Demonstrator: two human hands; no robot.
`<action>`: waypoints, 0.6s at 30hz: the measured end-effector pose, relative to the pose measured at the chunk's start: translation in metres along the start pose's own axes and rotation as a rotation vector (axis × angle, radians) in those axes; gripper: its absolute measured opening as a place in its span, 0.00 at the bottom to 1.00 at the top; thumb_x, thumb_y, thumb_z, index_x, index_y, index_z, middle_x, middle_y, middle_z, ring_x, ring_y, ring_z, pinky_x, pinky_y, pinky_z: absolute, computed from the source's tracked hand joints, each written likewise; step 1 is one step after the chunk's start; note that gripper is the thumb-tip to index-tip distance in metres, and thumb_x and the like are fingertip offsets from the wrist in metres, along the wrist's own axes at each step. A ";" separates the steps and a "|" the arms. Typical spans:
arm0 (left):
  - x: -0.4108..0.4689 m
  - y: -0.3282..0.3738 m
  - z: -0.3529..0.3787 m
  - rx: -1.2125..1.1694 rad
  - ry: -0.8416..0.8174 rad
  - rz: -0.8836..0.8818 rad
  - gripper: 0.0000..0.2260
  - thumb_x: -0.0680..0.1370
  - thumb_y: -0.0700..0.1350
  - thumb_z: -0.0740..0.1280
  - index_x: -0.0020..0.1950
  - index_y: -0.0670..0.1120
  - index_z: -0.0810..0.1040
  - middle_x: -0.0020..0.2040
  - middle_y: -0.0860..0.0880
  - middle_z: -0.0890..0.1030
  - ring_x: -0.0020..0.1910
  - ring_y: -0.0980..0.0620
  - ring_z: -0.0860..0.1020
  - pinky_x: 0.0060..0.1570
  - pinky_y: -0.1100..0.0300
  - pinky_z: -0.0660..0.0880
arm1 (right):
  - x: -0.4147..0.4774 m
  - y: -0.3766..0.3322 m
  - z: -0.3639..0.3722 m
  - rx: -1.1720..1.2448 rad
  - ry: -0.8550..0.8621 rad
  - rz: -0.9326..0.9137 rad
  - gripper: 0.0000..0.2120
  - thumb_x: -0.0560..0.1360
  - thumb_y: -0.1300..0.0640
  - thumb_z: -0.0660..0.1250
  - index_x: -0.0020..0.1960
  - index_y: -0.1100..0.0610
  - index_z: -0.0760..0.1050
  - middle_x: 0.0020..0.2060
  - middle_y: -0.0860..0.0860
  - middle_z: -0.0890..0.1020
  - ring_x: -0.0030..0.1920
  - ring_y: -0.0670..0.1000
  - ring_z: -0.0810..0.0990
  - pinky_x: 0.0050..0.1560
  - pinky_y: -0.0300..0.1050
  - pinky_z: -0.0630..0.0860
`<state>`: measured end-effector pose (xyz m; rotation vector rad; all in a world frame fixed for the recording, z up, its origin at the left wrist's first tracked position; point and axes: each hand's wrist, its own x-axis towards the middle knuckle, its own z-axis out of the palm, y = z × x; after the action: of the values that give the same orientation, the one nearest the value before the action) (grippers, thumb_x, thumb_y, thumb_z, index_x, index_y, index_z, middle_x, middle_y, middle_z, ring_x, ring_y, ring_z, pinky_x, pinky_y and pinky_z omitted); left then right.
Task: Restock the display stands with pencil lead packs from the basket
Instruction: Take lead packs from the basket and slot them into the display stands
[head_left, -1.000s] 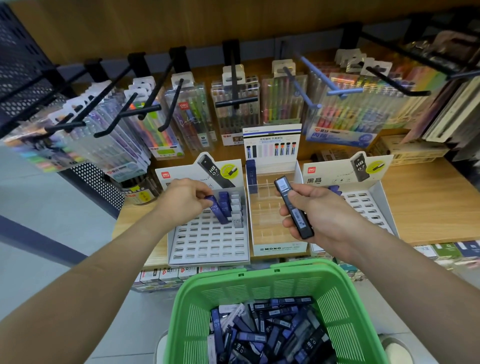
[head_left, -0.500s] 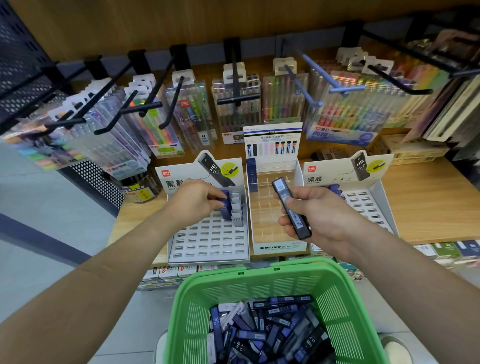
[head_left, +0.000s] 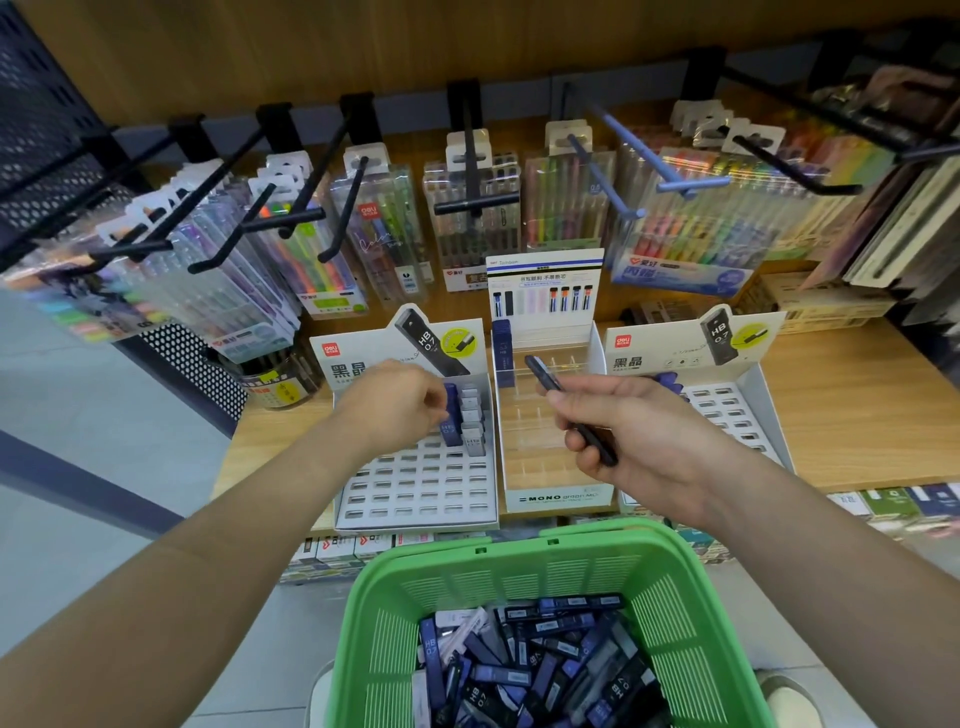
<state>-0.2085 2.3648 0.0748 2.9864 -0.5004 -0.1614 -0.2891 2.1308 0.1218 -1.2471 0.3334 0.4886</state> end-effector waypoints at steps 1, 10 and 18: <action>0.002 0.003 -0.010 0.000 -0.002 -0.004 0.04 0.76 0.49 0.68 0.44 0.52 0.82 0.43 0.53 0.82 0.47 0.52 0.77 0.46 0.57 0.75 | -0.001 0.000 0.000 -0.022 -0.030 -0.011 0.11 0.75 0.65 0.70 0.57 0.59 0.81 0.32 0.50 0.77 0.31 0.45 0.73 0.27 0.34 0.71; -0.008 0.053 -0.078 -1.219 -0.375 0.134 0.14 0.69 0.41 0.72 0.54 0.47 0.83 0.44 0.47 0.85 0.42 0.52 0.84 0.42 0.64 0.79 | -0.006 -0.002 0.003 0.034 -0.229 0.048 0.12 0.82 0.57 0.60 0.57 0.60 0.80 0.39 0.56 0.84 0.30 0.48 0.77 0.29 0.38 0.74; -0.010 0.042 -0.079 -1.200 -0.305 0.050 0.09 0.66 0.41 0.74 0.46 0.45 0.85 0.39 0.42 0.84 0.36 0.51 0.83 0.37 0.63 0.80 | 0.000 0.005 0.005 -0.066 -0.133 -0.020 0.08 0.78 0.56 0.67 0.53 0.58 0.81 0.39 0.56 0.85 0.31 0.47 0.79 0.31 0.37 0.76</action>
<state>-0.2222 2.3354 0.1589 1.7765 -0.3168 -0.6442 -0.2917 2.1366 0.1188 -1.2738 0.1937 0.5666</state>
